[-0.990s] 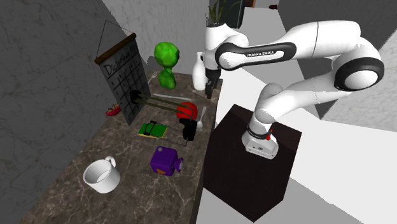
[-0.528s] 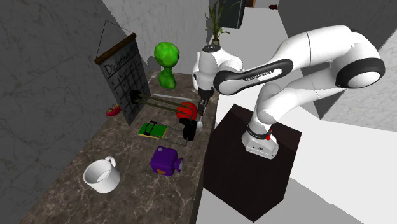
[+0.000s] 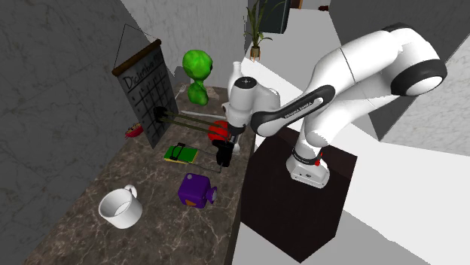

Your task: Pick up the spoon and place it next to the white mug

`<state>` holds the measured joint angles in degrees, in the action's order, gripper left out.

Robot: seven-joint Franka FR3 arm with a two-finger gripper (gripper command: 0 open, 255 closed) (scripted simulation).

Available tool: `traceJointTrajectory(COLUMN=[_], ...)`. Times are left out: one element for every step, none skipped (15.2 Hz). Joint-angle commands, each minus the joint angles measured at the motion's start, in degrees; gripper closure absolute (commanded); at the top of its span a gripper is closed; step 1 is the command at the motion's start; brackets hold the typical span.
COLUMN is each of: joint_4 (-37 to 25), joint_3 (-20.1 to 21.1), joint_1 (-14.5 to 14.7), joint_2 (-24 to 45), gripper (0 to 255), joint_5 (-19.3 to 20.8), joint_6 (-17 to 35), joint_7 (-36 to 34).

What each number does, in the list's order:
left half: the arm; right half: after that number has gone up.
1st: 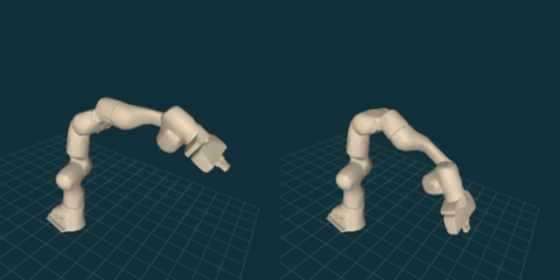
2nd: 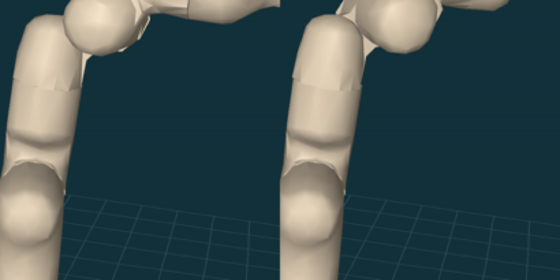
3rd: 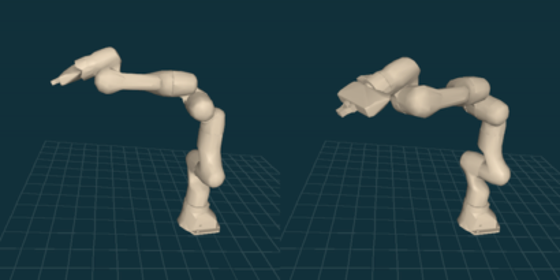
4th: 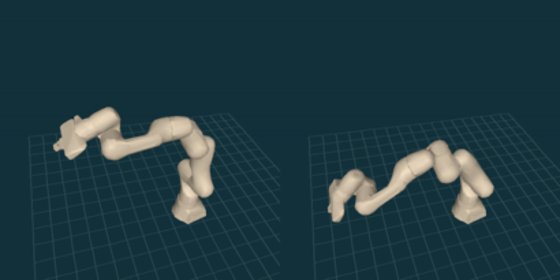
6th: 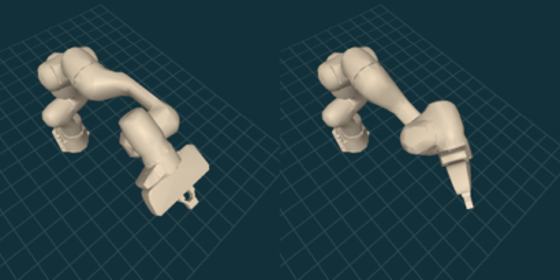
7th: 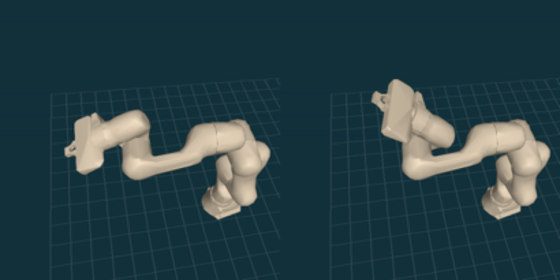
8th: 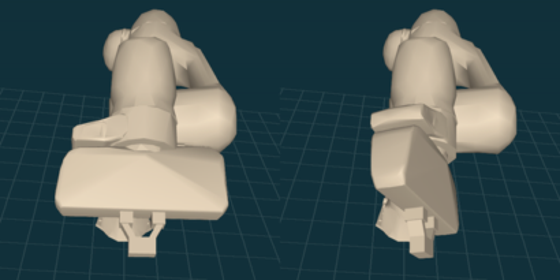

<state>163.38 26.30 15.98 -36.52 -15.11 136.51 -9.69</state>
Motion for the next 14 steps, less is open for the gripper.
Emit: traceJointTrajectory(joint_4=[0.6, 0.9, 1.1, 1.4, 1.5, 1.5, 1.5, 1.5, 1.5, 1.5, 1.5, 1.5, 1.5, 1.5], joint_3=[0.9, 1.1, 1.4, 1.7, 1.9, 1.9, 1.9, 1.9, 1.9, 1.9, 1.9, 1.9, 1.9, 1.9], joint_1=[-0.2, -0.3, -0.5, -0.8, -0.9, -0.9, -0.9, -0.9, -0.9, -0.9, -0.9, -0.9, -0.9, -0.9], joint_2=[1.9, 2.7, 3.7, 4.6, 5.2, 5.2, 5.2, 5.2, 5.2, 5.2, 5.2, 5.2, 5.2, 5.2], gripper=[0, 0, 0, 0, 0, 0, 0, 0, 0, 0, 0, 0, 255, 255], joint_5=[-0.2, -0.2, -0.1, -0.1, -0.1, -0.1, -0.1, -0.1, -0.1, -0.1, -0.1, -0.1, -0.1, -0.1], joint_6=[2.7, 3.8, 5.0, 6.2, 6.9, 6.9, 6.9, 6.9, 6.9, 6.9, 6.9, 6.9, 6.9, 6.9], joint_7=[-0.4, -0.4, -0.5, -0.6, -0.6, -0.6, -0.6, -0.6, -0.6, -0.6, -0.6, -0.6, -0.6, -0.6])
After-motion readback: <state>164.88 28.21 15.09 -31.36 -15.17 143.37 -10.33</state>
